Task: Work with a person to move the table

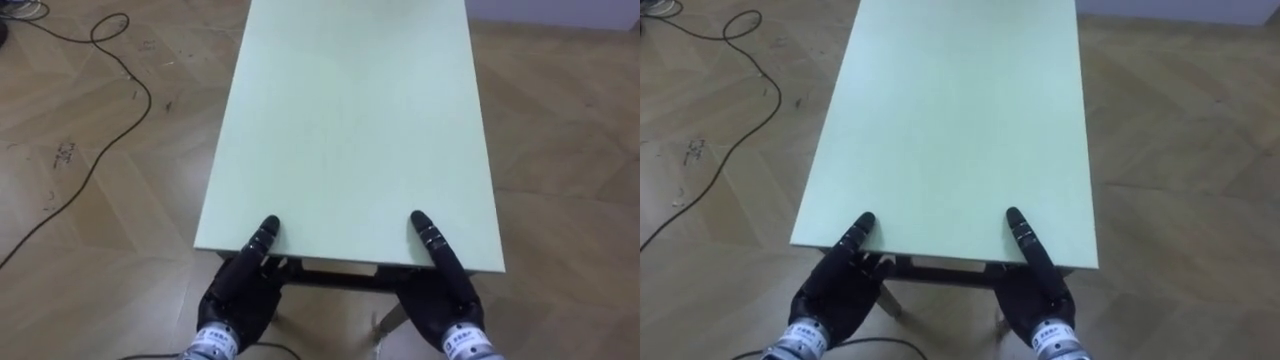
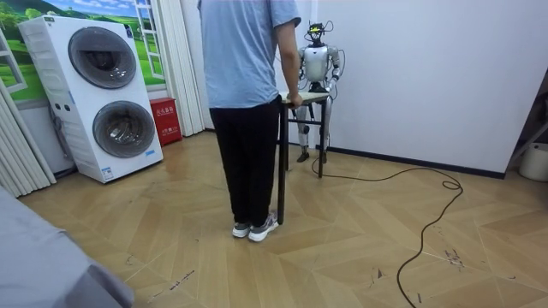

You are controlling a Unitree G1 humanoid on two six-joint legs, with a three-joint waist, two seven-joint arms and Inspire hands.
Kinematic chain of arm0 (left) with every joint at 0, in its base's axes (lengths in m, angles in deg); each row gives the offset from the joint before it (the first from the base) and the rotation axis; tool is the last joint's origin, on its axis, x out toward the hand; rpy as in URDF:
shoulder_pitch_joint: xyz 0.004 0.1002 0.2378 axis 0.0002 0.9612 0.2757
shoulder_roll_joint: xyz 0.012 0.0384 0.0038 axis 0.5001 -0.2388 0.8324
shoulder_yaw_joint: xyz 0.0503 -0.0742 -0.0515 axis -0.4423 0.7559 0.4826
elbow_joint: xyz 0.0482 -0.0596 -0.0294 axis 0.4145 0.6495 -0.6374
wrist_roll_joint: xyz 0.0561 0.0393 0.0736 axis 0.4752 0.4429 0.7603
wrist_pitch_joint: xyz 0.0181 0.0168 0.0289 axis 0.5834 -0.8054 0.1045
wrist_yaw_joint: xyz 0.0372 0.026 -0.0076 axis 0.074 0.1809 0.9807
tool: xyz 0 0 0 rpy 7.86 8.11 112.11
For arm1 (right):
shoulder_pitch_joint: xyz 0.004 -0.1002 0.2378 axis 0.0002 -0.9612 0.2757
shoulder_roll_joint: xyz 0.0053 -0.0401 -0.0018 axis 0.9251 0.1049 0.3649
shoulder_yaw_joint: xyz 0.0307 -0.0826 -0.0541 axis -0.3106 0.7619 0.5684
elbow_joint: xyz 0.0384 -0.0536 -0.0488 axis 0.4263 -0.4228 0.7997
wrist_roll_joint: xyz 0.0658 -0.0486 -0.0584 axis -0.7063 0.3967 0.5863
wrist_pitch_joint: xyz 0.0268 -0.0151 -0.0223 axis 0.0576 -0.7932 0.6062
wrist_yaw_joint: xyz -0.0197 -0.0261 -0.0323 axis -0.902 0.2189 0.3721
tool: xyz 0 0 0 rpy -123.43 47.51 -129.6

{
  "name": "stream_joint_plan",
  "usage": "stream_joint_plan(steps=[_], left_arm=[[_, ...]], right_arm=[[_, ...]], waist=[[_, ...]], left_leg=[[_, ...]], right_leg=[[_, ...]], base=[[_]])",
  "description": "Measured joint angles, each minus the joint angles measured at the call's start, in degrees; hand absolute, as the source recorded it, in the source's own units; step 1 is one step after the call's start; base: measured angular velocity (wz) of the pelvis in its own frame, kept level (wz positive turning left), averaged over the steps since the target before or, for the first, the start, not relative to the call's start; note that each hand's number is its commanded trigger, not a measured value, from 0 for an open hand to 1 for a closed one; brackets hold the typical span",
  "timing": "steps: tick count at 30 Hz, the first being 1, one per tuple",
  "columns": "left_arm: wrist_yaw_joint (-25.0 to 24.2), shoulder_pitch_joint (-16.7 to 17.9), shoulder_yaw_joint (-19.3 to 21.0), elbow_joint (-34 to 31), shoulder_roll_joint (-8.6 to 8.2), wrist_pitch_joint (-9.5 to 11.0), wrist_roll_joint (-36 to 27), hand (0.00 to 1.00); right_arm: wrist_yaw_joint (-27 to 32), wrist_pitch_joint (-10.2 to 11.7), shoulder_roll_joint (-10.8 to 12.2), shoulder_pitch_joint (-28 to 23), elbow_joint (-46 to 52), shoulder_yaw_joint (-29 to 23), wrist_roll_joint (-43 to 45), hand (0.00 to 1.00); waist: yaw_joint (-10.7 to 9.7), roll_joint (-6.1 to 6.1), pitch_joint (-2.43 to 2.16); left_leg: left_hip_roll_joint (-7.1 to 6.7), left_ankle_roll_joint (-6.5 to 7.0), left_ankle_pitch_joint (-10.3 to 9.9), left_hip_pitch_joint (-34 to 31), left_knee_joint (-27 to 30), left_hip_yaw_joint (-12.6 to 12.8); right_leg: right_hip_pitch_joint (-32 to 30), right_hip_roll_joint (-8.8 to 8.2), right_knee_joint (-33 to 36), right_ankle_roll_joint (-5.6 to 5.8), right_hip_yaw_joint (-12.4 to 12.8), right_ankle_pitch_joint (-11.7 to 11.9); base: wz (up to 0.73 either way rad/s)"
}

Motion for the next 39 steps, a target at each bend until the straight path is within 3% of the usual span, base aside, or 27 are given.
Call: stream_joint_plan(steps=[4, 8, 14, 22, 24, 27, 28, 29, 30, 31, 32, 33, 36, 39], left_arm=[[-0.07, 0.24, -0.05, -0.02, -0.09, -0.02, -0.03, 1.00], [-0.28, 0.98, -0.04, -0.85, -0.42, 0.00, -0.19, 1.00], [-0.27, 1.97, 0.35, -0.84, -1.08, -0.25, -0.92, 1.00], [-0.72, 2.20, 0.38, -0.85, -1.67, -0.45, -1.22, 1.00], [-0.83, 2.20, 0.38, -0.88, -1.67, -0.38, -1.20, 1.00], [-1.06, 2.79, -0.01, -0.88, -1.62, 0.52, -1.33, 1.00], [-1.09, 3.18, -0.59, -0.90, -1.57, 1.27, -1.81, 1.00], [-1.78, 3.80, -0.98, -0.99, -1.22, 2.37, -2.34, 1.00], [-2.43, 4.24, -0.85, -0.99, -1.09, 3.21, -2.41, 1.00], [-3.14, 4.77, -0.37, -0.68, -0.93, 3.67, -2.91, 1.00], [-2.99, 5.50, -0.74, -0.68, -1.30, 3.56, -2.87, 1.00], [-3.06, 5.53, -0.88, -0.70, -1.62, 3.46, -2.75, 1.00], [-2.95, 4.33, -0.97, -0.70, -1.48, 2.74, -2.32, 1.00], [-2.95, 4.14, -1.38, -0.71, -1.27, 2.74, -2.32, 1.00]], right_arm=[[-0.01, 0.09, -0.23, 0.23, 0.00, 0.00, 0.05, 1.00], [-0.02, 0.27, -0.34, 0.61, 0.20, -0.01, 0.32, 1.00], [-0.02, 0.27, -0.47, 0.48, 1.01, 0.09, 1.86, 1.00], [-0.03, 0.59, -1.13, 0.86, 1.72, 0.03, 2.71, 1.00], [-0.03, 0.59, -1.17, 0.86, 1.79, 0.02, 2.72, 1.00], [-0.01, 0.64, -1.18, 0.76, 1.64, 0.38, 2.89, 1.00], [-0.01, 0.69, -1.51, 0.73, 1.59, 0.70, 3.12, 1.00], [-0.01, 0.69, -0.99, 0.87, 1.61, 1.11, 3.72, 1.00], [-0.01, 0.69, -0.80, 1.32, 1.62, 1.53, 3.95, 1.00], [-0.13, 0.82, -0.61, 1.58, 1.53, 1.92, 4.19, 1.00], [-0.19, 1.58, -0.82, 1.13, 1.50, 2.35, 4.13, 1.00], [-0.40, 1.97, -1.39, 1.07, 1.50, 2.52, 4.12, 1.00], [-0.49, 2.24, -1.35, 0.89, 1.51, 1.82, 4.01, 1.00], [-0.48, 2.23, -1.29, 0.45, 1.53, 1.21, 4.39, 1.00]], waist=[[-0.13, 0.09, 0.02], [0.15, 0.92, 0.14], [0.68, 0.87, 0.10], [0.96, 0.84, 0.07], [0.94, 0.86, 0.07], [1.23, 1.35, 0.25], [1.23, 1.89, 0.50], [1.26, 1.80, 0.41], [1.40, 1.70, 0.41], [1.49, 2.15, 0.40], [0.64, 2.74, 0.26], [0.21, 2.76, 0.25], [-3.29, 2.98, 0.35], [-3.92, 3.03, 0.38]], left_leg=[[0.01, -0.05, 0.03, 0.15, -0.11, -0.84], [0.00, -0.13, 0.08, 0.06, -0.37, -1.73], [-0.08, -0.27, 0.18, 0.10, -1.09, -2.27], [0.07, -0.68, 0.42, 0.26, -1.26, -5.13], [0.16, -0.71, 0.44, 0.52, -1.30, -7.03], [0.35, -0.95, 0.58, 1.86, -1.37, -12.15], [0.60, -1.01, 0.64, 2.52, -1.30, -15.67], [0.77, -1.05, 0.62, 2.21, -1.22, -19.56], [0.92, -1.23, 0.51, 1.81, -1.19, -20.14], [1.31, -2.55, -0.40, 1.62, -1.03, -19.76], [1.98, -3.77, -0.08, 1.67, -1.03, -17.28], [2.75, -4.67, 0.43, 1.51, -1.04, -12.70], [4.38, -5.11, 0.82, 1.08, -1.83, -4.19], [4.67, -5.10, 0.82, 1.10, -1.88, -2.59]], right_leg=[[0.71, 0.47, -0.92, -0.01, -0.12, 0.01], [0.85, 0.52, -0.92, -0.01, -0.01, 0.00], [1.33, 0.63, -1.98, 0.02, 0.03, 0.03], [2.55, 1.20, -2.81, 0.02, 0.53, 0.02], [2.67, 1.47, -2.57, 0.01, 0.46, 0.02], [2.48, 1.76, 0.31, -0.61, 0.16, -0.46], [-0.02, 1.96, 4.82, -1.43, 0.13, -1.89], [-2.97, 3.58, 3.50, -2.10, 2.24, -2.27], [-4.69, 4.13, 0.60, -3.18, 3.41, -0.83], [-6.78, 4.64, -1.53, -4.26, 2.28, 5.16], [-6.19, 4.43, -0.65, -4.52, 1.23, 5.32], [-5.49, 4.46, -0.65, -4.52, 0.96, 5.31], [-4.10, 4.77, -0.77, -3.99, 1.03, 4.92], [-3.32, 4.52, -0.78, -3.52, -0.24, 4.46]], base=[[0.08], [0.11], [0.06], [0.16], [0.12], [-0.03], [-0.15], [-0.24], [-0.27], [0.07], [0.33], [0.56], [0.99], [0.48]])
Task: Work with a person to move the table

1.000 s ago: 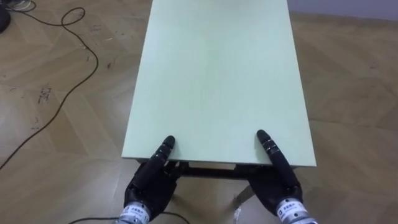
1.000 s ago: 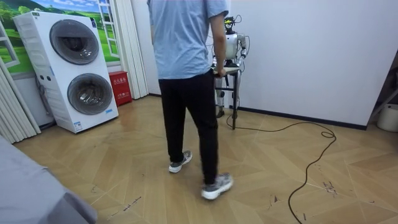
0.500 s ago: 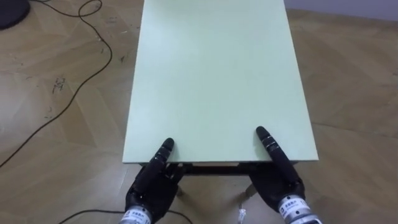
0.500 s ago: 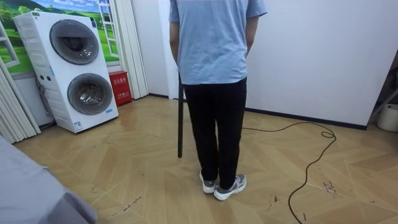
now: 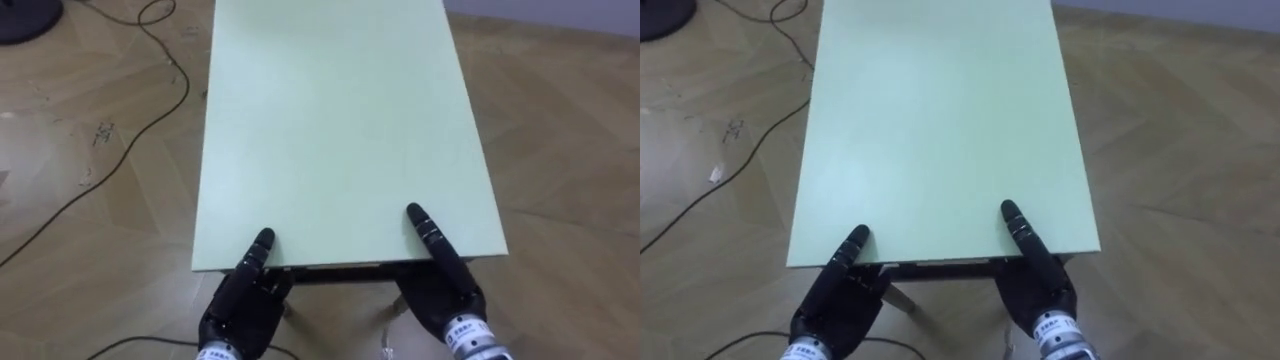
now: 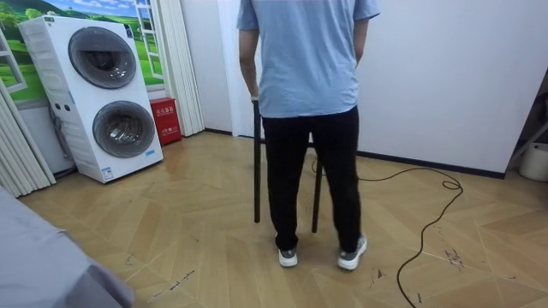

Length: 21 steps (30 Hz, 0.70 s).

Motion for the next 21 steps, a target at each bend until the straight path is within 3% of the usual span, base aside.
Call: stream_joint_plan(steps=[2, 5, 9, 12, 15, 21], left_arm=[[0.00, -0.02, -0.13, 0.00, 0.04, 0.00, -0.08, 1.00], [0.53, -0.01, -0.38, 0.00, 0.02, 0.02, -0.65, 1.00], [1.50, 0.01, -0.63, 0.00, -0.38, 0.02, -1.13, 1.00], [1.53, -0.03, -0.77, 0.00, -0.62, 0.11, -1.00, 1.00], [1.61, -0.13, -1.21, 0.00, -0.91, 1.35, -0.13, 1.00], [1.62, -0.88, -1.55, -0.25, 0.57, 2.36, 0.02, 1.00]], right_arm=[[0.01, 0.00, -0.17, 0.27, 0.03, 0.12, 0.00, 1.00], [0.43, 0.14, -0.30, 0.60, 0.01, 0.57, 0.18, 1.00], [0.64, 0.33, -0.29, 0.68, 0.02, 0.48, 0.84, 1.00], [0.64, 0.79, -0.19, 0.34, 0.04, 0.99, 0.69, 1.00], [0.64, 2.11, -0.17, 0.23, 0.05, 1.82, 0.23, 1.00], [0.83, 4.54, -0.36, -0.19, 0.12, 4.21, -2.87, 1.00]], waist=[[0.38, 0.46, 0.23], [0.81, 0.43, 0.22], [2.15, 0.38, 0.20], [1.18, 0.02, 0.15], [0.18, -0.28, 0.11], [0.53, -1.47, 0.19]], left_leg=[[-0.19, 0.30, 0.17, -0.47, -0.02, 1.07], [-0.85, 1.01, 0.60, -1.04, 0.04, 2.51], [-2.01, 1.83, 1.16, -2.23, 0.42, 2.35], [-3.68, 2.56, 2.05, -3.59, 0.66, -0.99], [-4.37, 2.99, 2.49, -4.54, 0.99, -2.72], [-5.04, 3.15, 2.79, -4.90, 1.15, -6.28]], right_leg=[[0.09, -0.62, -0.06, 0.06, -1.44, -0.05], [0.08, -1.74, -0.02, 0.30, -1.80, -0.59], [-0.01, -3.34, 0.12, 0.75, -3.06, -1.39], [0.26, -5.00, 1.13, 1.51, -4.30, -2.83], [0.45, -5.16, 1.12, 1.93, -4.17, -3.09], [2.04, -4.74, 0.94, 2.72, -0.90, -3.55]], base=[[0.25], [0.22], [0.22], [0.66], [0.54], [0.35]])
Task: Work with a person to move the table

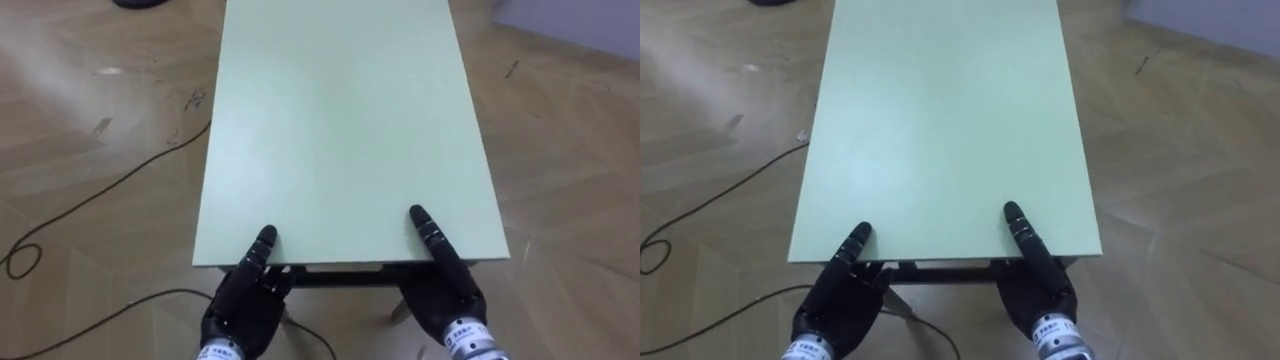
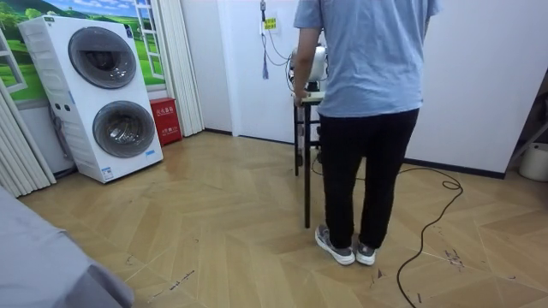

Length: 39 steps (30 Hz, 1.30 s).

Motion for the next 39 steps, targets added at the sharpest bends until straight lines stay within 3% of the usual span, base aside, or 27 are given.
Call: stream_joint_plan(steps=[4, 7, 10, 18, 22, 26, 29, 34, 39], left_arm=[[0.00, 0.03, -0.19, -0.10, 0.53, -0.01, 0.04, 1.00], [-0.01, 0.02, -0.26, -0.10, 0.19, -0.02, 0.10, 1.00], [0.15, 0.04, -1.03, -0.07, 0.50, -0.07, 0.06, 1.00], [0.59, 0.01, -2.18, -0.31, 1.23, -0.05, -1.25, 1.00], [0.88, -0.17, -2.22, -0.30, 1.46, -0.03, -1.25, 1.00], [0.85, -0.34, -2.72, -0.92, 1.88, 0.16, -1.24, 1.00], [1.42, -0.33, -2.84, -1.11, 2.08, 0.38, -1.31, 1.00], [1.93, -0.22, -3.02, -1.13, 2.28, 0.40, -1.39, 1.00], [1.96, 1.32, -3.03, -1.12, 2.43, 1.06, -1.60, 1.00]], right_arm=[[-0.06, 0.56, -0.38, -0.12, -0.02, 0.67, -0.91, 1.00], [-0.21, 0.60, -0.42, -0.12, -0.02, 0.49, -0.75, 1.00], [-0.21, 0.61, -0.62, -0.83, 0.03, 0.13, -0.73, 1.00], [-0.18, 0.62, -1.79, -0.66, 0.25, 0.07, -0.65, 1.00], [-0.09, 0.70, -1.78, -0.81, 0.53, 0.04, -0.27, 1.00], [0.08, 0.57, -1.39, -0.86, 0.54, -0.40, -0.70, 1.00], [0.63, 0.57, -1.21, -0.83, 0.64, -0.15, -0.80, 1.00], [1.22, 0.62, -1.39, -0.65, 0.64, 0.00, -0.39, 1.00], [1.79, 0.57, -1.50, -0.58, 0.63, 0.73, 0.46, 1.00]], waist=[[0.54, -0.01, 0.02], [-0.53, -0.01, 0.02], [-2.04, -0.42, 0.09], [-0.10, -0.38, 0.05], [-0.26, -0.43, 0.07], [-0.38, -0.35, 0.07], [1.20, -0.52, 0.07], [2.72, -0.76, 0.11], [3.23, -1.48, 0.10]], left_leg=[[-0.07, -0.13, 0.07, -0.62, 0.17, -1.00], [-0.06, -0.11, 0.08, -2.58, 1.70, -0.70], [-0.11, 0.28, 0.93, -3.03, 2.03, 2.62], [-1.19, 1.10, 1.79, -4.38, 2.56, 2.77], [-1.60, 1.48, 1.96, -5.42, 3.83, 3.95], [-2.64, 2.14, 2.66, -6.11, 3.70, 2.38], [-2.81, 2.08, 3.14, -6.00, 3.30, 1.66], [-3.55, 1.99, 4.79, -6.14, 2.32, -0.13], [-3.66, 1.91, 5.37, -6.06, 1.92, -0.45]], right_leg=[[0.02, -0.07, -0.05, 0.06, -0.75, -0.06], [0.39, -0.65, -0.09, 0.31, -3.19, -0.21], [1.80, -1.77, 0.00, 0.97, -4.95, -1.29], [1.89, -3.04, 0.71, 1.92, -4.95, -2.11], [1.79, -4.12, 3.46, 2.82, -4.44, -3.20], [2.23, -4.38, 2.94, 3.30, -3.18, -3.51], [3.25, -4.02, 1.82, 3.33, -1.56, -3.52], [4.17, -3.79, 0.22, 3.26, -1.48, -3.50], [5.61, -2.86, -1.30, 3.21, 1.31, -3.48]], base=[[0.18], [0.51], [0.71], [0.30], [0.40], [0.33], [0.22], [0.26], [0.32]])
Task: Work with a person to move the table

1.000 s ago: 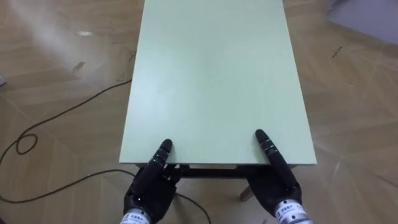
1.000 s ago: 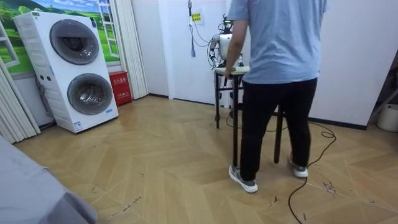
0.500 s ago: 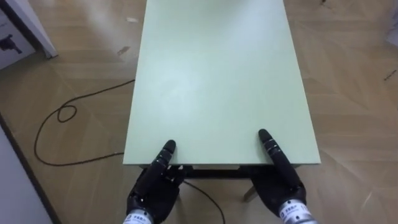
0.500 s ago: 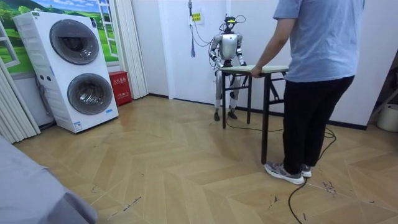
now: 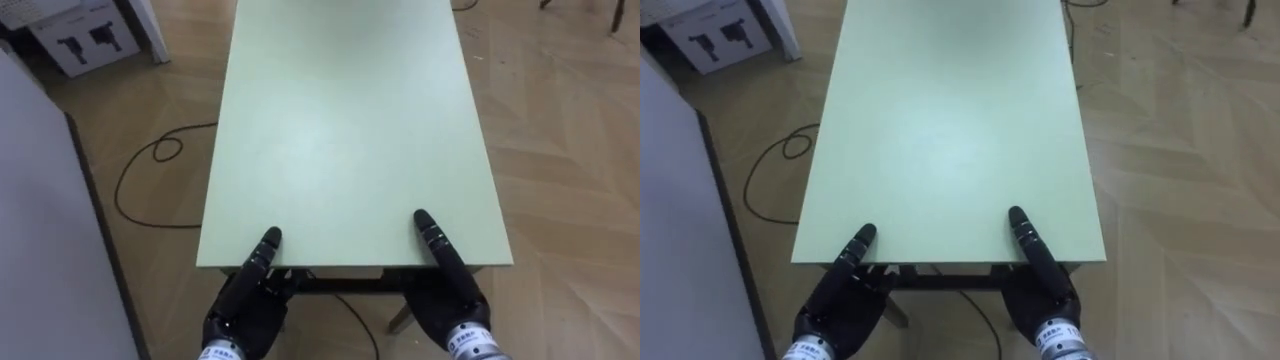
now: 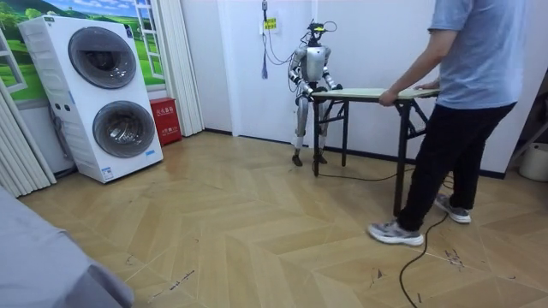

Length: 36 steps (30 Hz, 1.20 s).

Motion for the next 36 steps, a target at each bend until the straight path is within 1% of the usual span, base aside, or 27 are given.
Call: stream_joint_plan(steps=[3, 6, 7, 8, 9, 10, 11, 12, 13, 15, 17, 20, 24, 25, 27, 30, 32, 33, 35, 36], left_arm=[[-0.29, 0.54, -0.04, 0.00, -0.44, 0.51, -0.02, 1.00], [-0.29, 0.55, -0.14, 0.00, -0.31, 0.52, -0.05, 1.00], [-0.32, 0.53, -0.17, -0.03, -0.32, 0.53, -0.04, 1.00], [-0.33, 0.34, -0.18, -0.04, -0.33, 0.53, 0.01, 1.00], [-0.32, 0.11, -0.20, -0.05, -0.32, 0.52, 0.02, 1.00], [-0.29, -0.18, -0.24, -0.05, -0.32, 0.52, -0.11, 1.00], [-0.29, -0.23, -0.24, -0.05, -0.11, 0.53, -0.16, 1.00], [-0.27, -0.25, -0.29, -0.04, -0.11, 0.60, -0.40, 1.00], [-0.23, -0.25, -0.35, -0.04, -0.12, 0.60, -0.67, 1.00], [-0.09, -0.24, -0.74, -0.03, -0.05, 0.59, -0.76, 1.00], [0.02, -0.24, -1.05, -0.02, 0.11, 0.59, -1.12, 1.00], [0.47, -0.25, -1.42, -0.03, 0.11, 0.59, -1.42, 1.00], [0.85, -0.24, -1.95, -0.04, 0.43, 0.53, -2.86, 1.00], [0.85, -0.24, -2.02, -0.04, 0.51, 0.51, -3.21, 1.00], [0.84, -0.24, -2.00, -0.08, 0.54, 0.60, -3.30, 1.00], [0.84, -0.25, -1.90, -0.15, 0.57, 0.62, -3.29, 1.00], [0.93, -0.29, -1.90, -0.15, 0.39, 0.62, -3.20, 1.00], [0.97, -0.32, -1.89, -0.15, 0.33, 0.63, -3.10, 1.00], [1.14, -0.57, -1.89, -0.14, 0.30, 0.70, -2.70, 1.00], [1.18, -0.73, -1.89, -0.14, 0.36, 0.70, -2.59, 1.00]], right_arm=[[0.00, 0.01, 0.22, 0.00, 0.00, 0.12, 1.00, 1.00], [-0.01, 0.01, -0.02, -0.01, 0.00, 0.03, 0.99, 1.00], [-0.01, 0.01, -0.12, 0.00, 0.00, -0.03, 0.92, 1.00], [-0.01, 0.01, -0.06, -0.02, 0.00, -0.09, 0.71, 1.00], [-0.02, 0.01, -0.04, 0.00, 0.01, -0.14, 0.66, 1.00], [0.00, 0.01, 0.12, 0.05, 0.00, -0.25, 0.65, 1.00], [0.24, 0.00, 0.09, 0.05, 0.00, -0.24, 0.65, 1.00], [0.30, 0.00, 0.08, 0.05, 0.00, -0.21, 0.65, 1.00], [0.30, 0.00, 0.03, 0.06, 0.00, -0.21, 0.73, 1.00], [0.29, 0.00, 0.02, 0.09, 0.02, -0.35, 0.81, 1.00], [0.32, 0.00, -0.38, 0.43, 0.05, -0.40, 0.81, 1.00], [0.66, 0.00, -1.19, 0.97, 0.04, -0.19, 0.82, 1.00], [1.52, -0.07, -1.97, 1.78, 0.20, 0.11, 1.01, 1.00], [1.69, -0.06, -1.93, 1.78, 0.38, 0.10, 1.23, 1.00], [2.11, -0.06, -1.79, 1.77, 0.89, 0.14, 1.74, 1.00], [2.11, -0.06, -1.73, 1.71, 0.91, 0.13, 1.79, 1.00], [2.11, -0.05, -1.71, 1.67, 0.91, 0.12, 1.66, 1.00], [2.11, -0.03, -1.70, 1.64, 0.90, 0.10, 1.63, 1.00], [2.12, -0.01, -1.68, 1.63, 0.67, 0.07, 1.52, 1.00], [2.12, 0.00, -1.59, 1.64, 0.60, 0.07, 1.38, 1.00]], waist=[[0.26, 0.03, 0.01], [0.59, 0.03, 0.00], [0.69, 0.09, -0.01], [0.40, 0.35, -0.11], [-0.13, 0.62, -0.09], [-1.09, 0.88, -0.07], [-1.07, 1.06, -0.08], [-1.01, 1.23, -0.03], [-1.00, 1.31, -0.03], [-1.07, 1.38, -0.03], [-0.74, 1.58, -0.05], [-0.52, 2.06, -0.11], [-0.18, 2.50, -0.11], [0.11, 2.52, -0.11], [1.34, 2.57, -0.13], [1.27, 2.61, -0.16], [0.78, 2.55, -0.19], [0.81, 2.48, -0.23], [0.67, 2.33, -0.25], [0.67, 2.24, -0.22]], left_leg=[[-0.03, -0.02, -0.01, -0.04, 0.49, -0.53], [0.01, -0.20, 0.03, -0.43, 1.11, -1.48], [-0.01, -0.28, 0.01, -1.16, 1.77, -1.93], [0.05, -0.29, 0.00, -1.96, 2.56, -1.92], [0.14, -0.28, 0.00, -2.42, 3.11, -1.71], [0.58, -0.15, 0.08, -2.87, 3.63, -0.12], [1.06, -0.01, 0.19, -2.90, 3.69, 1.35], [0.87, 0.02, 0.36, -2.89, 3.67, 0.96], [0.73, 0.05, 0.48, -2.89, 3.62, 0.71], [0.04, 0.20, 0.94, -2.99, 3.31, -0.03], [-0.39, 0.31, 1.11, -3.24, 3.37, -0.57], [-0.81, 0.46, 1.18, -3.65, 3.58, -0.92], [-0.95, 0.81, 1.39, -4.28, 3.47, -0.26], [-0.98, 0.84, 1.42, -4.33, 3.46, -0.12], [-1.06, 0.86, 1.42, -4.41, 3.47, -0.16], [-1.21, 1.10, 1.58, -4.40, 3.51, -0.43], [-2.14, 1.24, 2.13, -4.39, 3.26, -2.08], [-2.25, 1.24, 2.39, -4.39, 2.96, -2.32], [-3.03, 1.24, 3.51, -4.39, 1.94, -3.53], [-3.17, 1.24, 3.82, -4.39, 1.61, -3.65]], right_leg=[[1.41, 0.28, -0.61, -0.02, -0.14, 0.01], [1.60, 0.64, -0.58, -0.11, -0.67, -0.04], [1.73, 0.72, -0.58, -0.38, -1.20, -0.19], [1.74, 0.81, -0.55, -0.62, -2.33, -0.32], [1.86, 0.84, -0.54, -0.65, -3.24, -0.33], [1.89, 0.88, -0.50, -0.80, -4.16, -0.51], [2.13, 0.90, -0.50, -0.84, -4.65, -0.57], [2.36, 0.91, -0.58, -0.81, -4.81, -0.67], [2.43, 0.90, -0.59, -0.79, -4.82, -0.74], [2.47, 0.64, -0.51, -1.02, -4.84, -1.43], [2.40, 0.48, -0.59, -1.07, -4.92, -1.93], [2.50, 0.46, -0.44, -0.94, -4.82, -2.01], [2.35, 0.29, 0.17, -0.65, -4.89, -2.17], [2.31, 0.20, 0.67, -0.41, -4.97, -2.35], [2.27, 0.10, 1.38, -0.31, -5.09, -2.59], [2.21, 0.09, 2.82, -0.26, -4.43, -2.88], [2.50, -0.03, 3.56, -0.14, -4.46, -3.33], [2.45, -0.03, 3.51, -0.13, -4.23, -3.35], [2.69, -0.02, 2.91, -0.14, -3.15, -3.38], [2.81, -0.02, 2.56, -0.14, -3.15, -3.37]], base=[[0.26], [0.23], [0.29], [0.41], [0.60], [0.52], [0.44], [0.21], [0.23], [0.23], [0.19], [0.22], [0.25], [0.21], [0.18], [0.30], [0.38], [0.34], [0.29], [0.29]])
